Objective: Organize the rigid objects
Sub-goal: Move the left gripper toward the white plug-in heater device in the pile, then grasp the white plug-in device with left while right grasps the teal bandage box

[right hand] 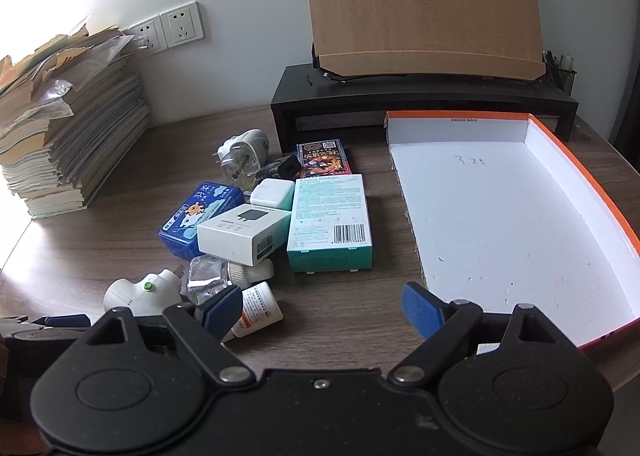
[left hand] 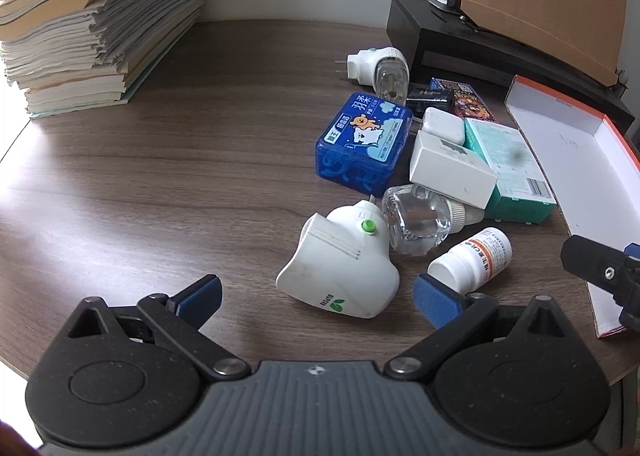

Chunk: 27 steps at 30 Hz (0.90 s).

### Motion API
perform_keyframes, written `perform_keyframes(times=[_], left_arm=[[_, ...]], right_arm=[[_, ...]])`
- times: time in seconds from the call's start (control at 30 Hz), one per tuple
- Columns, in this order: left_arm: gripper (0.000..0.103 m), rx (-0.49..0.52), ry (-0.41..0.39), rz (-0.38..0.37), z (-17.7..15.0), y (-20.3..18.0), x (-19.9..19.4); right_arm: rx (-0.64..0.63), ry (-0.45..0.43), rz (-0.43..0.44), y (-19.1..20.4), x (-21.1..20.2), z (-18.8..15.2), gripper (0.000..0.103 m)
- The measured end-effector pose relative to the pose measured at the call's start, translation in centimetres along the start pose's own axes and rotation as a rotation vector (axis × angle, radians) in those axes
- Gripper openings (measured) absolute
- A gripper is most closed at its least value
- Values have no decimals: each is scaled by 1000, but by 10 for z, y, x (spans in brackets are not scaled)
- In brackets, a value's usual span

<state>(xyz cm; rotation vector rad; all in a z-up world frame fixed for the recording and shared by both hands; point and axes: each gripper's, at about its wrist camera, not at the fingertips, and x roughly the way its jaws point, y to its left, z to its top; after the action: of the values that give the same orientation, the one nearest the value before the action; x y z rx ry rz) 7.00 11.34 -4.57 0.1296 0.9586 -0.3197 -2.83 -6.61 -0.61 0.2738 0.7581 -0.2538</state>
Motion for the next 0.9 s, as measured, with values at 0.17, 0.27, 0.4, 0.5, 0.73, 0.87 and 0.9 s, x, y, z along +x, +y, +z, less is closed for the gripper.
perform_keyframes(times=[0.17, 0.27, 0.4, 0.5, 0.73, 0.87, 0.9], left_arm=[[103, 8, 4, -5, 0, 0, 2], [103, 13, 4, -5, 0, 1, 4], [103, 18, 6, -6, 1, 0, 6], [103, 21, 1, -8, 2, 0, 6], [102, 55, -19, -31, 2, -2, 14], [80, 83, -16, -69, 1, -4, 22], [76, 90, -28, -67, 0, -5, 23]], right_arm=[[6, -5, 1, 0, 0, -1, 102], [16, -12, 5, 1, 1, -1, 102], [36, -28, 12, 0, 1, -1, 102], [49, -27, 18, 0, 1, -1, 102], [63, -26, 22, -2, 3, 0, 102], [59, -22, 24, -4, 7, 2, 102], [54, -22, 24, -4, 8, 2, 102]])
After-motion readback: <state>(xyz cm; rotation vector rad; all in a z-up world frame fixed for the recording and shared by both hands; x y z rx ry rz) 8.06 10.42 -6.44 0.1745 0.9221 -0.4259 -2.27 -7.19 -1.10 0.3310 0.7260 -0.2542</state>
